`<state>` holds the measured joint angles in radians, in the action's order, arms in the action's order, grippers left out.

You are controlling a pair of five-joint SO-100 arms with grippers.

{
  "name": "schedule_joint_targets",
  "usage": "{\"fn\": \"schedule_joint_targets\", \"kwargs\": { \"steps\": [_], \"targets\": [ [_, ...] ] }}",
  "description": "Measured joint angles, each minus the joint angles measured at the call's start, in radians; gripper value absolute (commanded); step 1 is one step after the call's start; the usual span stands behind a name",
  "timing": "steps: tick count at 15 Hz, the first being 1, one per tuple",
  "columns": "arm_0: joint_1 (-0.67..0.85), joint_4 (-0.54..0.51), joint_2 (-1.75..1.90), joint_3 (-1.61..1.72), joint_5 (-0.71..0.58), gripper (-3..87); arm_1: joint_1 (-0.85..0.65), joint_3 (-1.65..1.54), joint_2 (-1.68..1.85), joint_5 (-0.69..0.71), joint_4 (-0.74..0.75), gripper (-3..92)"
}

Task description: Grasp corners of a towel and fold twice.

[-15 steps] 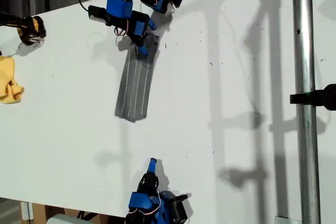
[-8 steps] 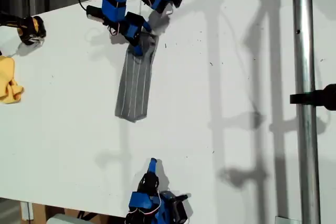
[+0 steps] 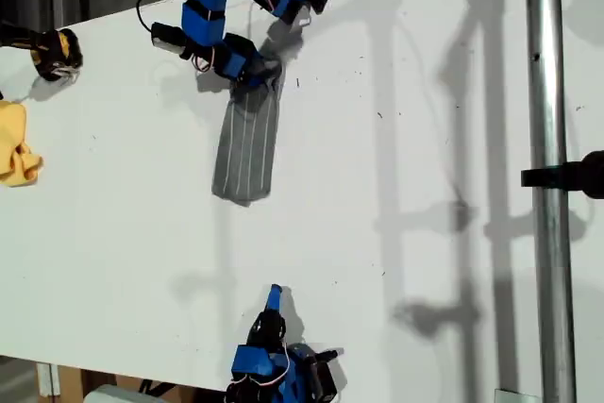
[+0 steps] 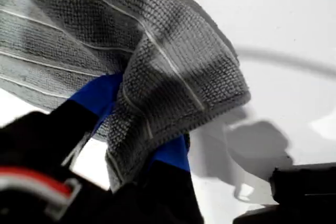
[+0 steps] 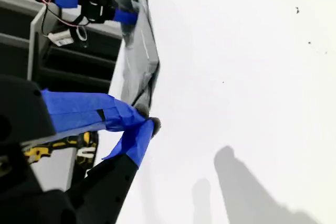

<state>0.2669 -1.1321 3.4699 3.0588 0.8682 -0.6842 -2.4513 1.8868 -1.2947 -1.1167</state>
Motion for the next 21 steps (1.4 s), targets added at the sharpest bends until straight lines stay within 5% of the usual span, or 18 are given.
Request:
{"fn": "schedule_joint_targets", "kwargs": {
  "steps": [4, 10, 14, 21],
  "targets": [
    [0.0, -0.006, 0.0, 0.0, 0.0, -2.6, 0.115, 0.031, -0.005, -0.052, -0.017, -0.1],
    [0.0, -0.006, 0.0, 0.0, 0.0, -2.6, 0.393, 0.014, 0.755, -0.348, -0.492, -0.1],
    [0.0, -0.006, 0.0, 0.0, 0.002, -2.6, 0.37, 0.061, 0.583, -0.259, -0.293, -0.1],
    [-0.002, -0.006, 0.0, 0.0, 0.008, -2.6, 0.314, 0.664, -0.216, 0.0, -0.075, -0.1]
  ]
}}
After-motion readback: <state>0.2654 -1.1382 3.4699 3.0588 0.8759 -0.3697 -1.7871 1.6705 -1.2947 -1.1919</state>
